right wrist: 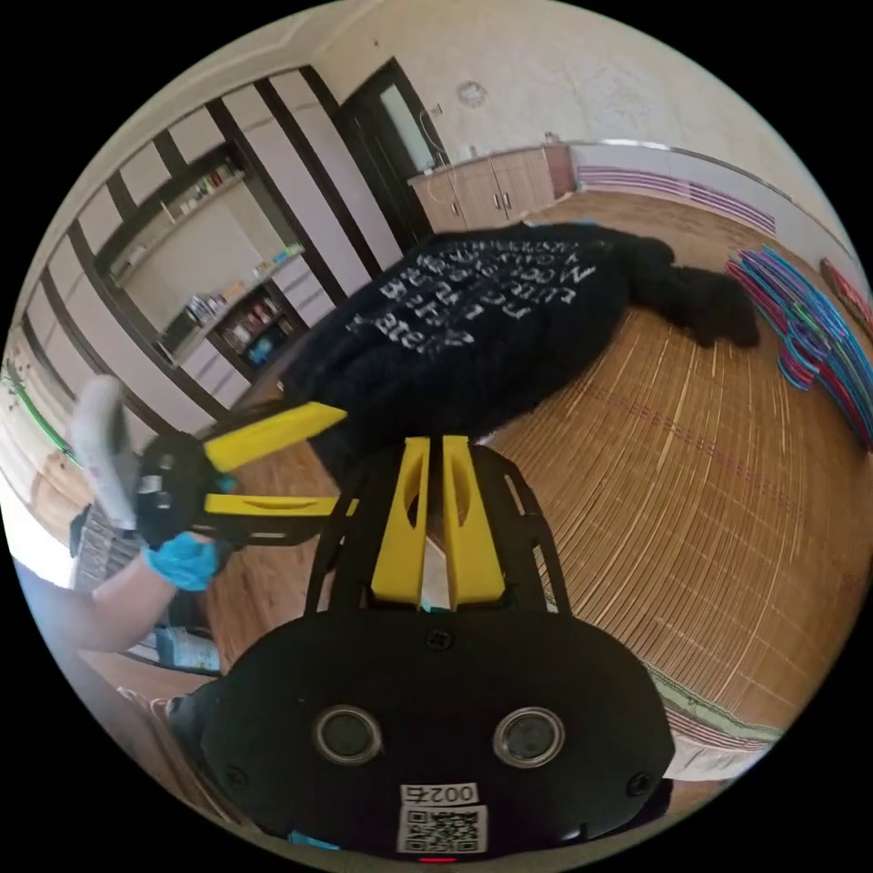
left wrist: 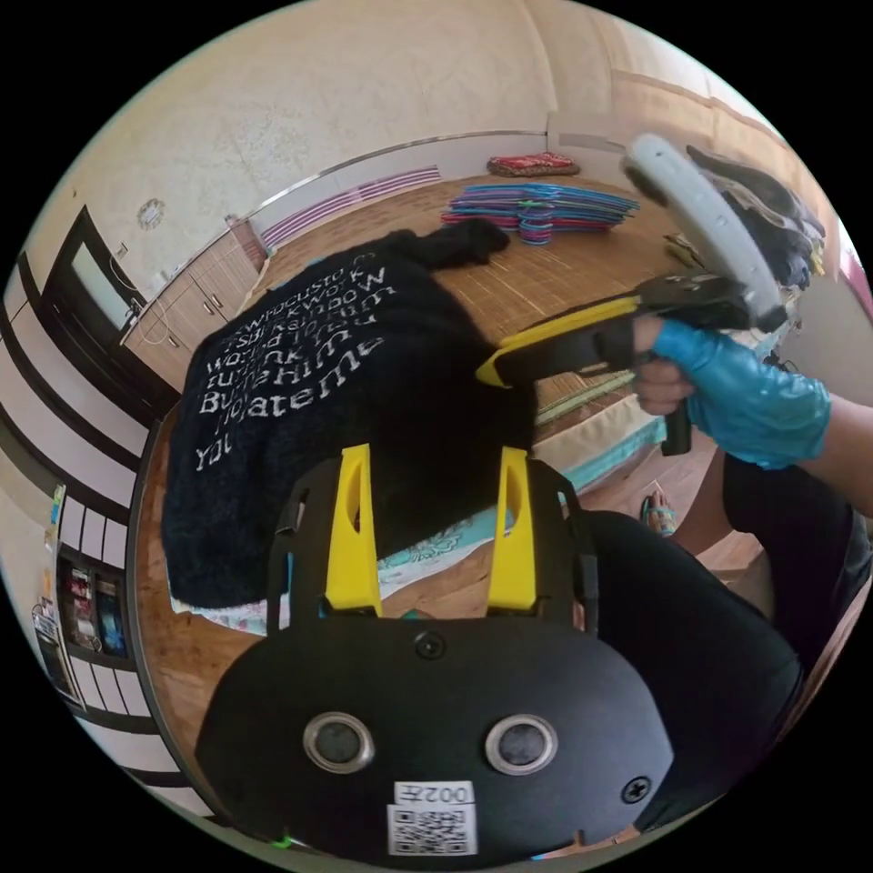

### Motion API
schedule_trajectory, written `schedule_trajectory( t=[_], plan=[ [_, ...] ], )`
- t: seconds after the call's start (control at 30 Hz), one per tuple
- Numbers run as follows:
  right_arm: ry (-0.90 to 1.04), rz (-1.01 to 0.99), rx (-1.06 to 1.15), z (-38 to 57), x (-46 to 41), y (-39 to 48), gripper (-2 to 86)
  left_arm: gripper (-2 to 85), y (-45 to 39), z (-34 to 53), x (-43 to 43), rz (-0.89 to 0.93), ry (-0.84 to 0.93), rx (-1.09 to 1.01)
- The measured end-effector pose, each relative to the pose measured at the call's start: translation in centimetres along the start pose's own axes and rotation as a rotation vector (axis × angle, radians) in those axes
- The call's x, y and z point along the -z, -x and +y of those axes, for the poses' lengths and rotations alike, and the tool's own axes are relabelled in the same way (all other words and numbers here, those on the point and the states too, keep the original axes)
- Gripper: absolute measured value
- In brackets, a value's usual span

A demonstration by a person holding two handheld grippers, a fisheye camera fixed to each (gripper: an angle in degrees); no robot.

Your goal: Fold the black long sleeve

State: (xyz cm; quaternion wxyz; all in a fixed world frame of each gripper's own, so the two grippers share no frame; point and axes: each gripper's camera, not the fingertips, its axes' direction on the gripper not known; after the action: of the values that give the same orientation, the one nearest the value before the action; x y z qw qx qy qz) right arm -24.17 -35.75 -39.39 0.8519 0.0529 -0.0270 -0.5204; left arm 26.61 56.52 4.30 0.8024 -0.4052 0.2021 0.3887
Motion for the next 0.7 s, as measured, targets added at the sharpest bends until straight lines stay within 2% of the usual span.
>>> schedule_trajectory(
  t=[0.17, 0.33, 0.53, 0.7],
  plan=[
    [-0.125, -0.118, 0.012, 1.9, 6.0, 0.9, -0.8, 15.2, -1.3, 0.0, -0.5, -0.011, -0.072, 0.097],
    [-0.198, -0.083, 0.166, 3.3, 11.1, 4.6, -0.9, 13.0, -2.7, -0.1, 2.3, -0.047, -0.183, 0.178],
    [-0.342, -0.097, 0.256, 5.6, 18.5, 8.2, -0.9, 2.5, -5.0, 1.0, 8.4, -0.097, -0.349, 0.145],
    [-0.467, -0.078, 0.319, 8.9, 26.1, 11.1, -0.9, -0.8, -8.2, 2.5, 13.8, -0.077, -0.476, 0.086]
  ],
)
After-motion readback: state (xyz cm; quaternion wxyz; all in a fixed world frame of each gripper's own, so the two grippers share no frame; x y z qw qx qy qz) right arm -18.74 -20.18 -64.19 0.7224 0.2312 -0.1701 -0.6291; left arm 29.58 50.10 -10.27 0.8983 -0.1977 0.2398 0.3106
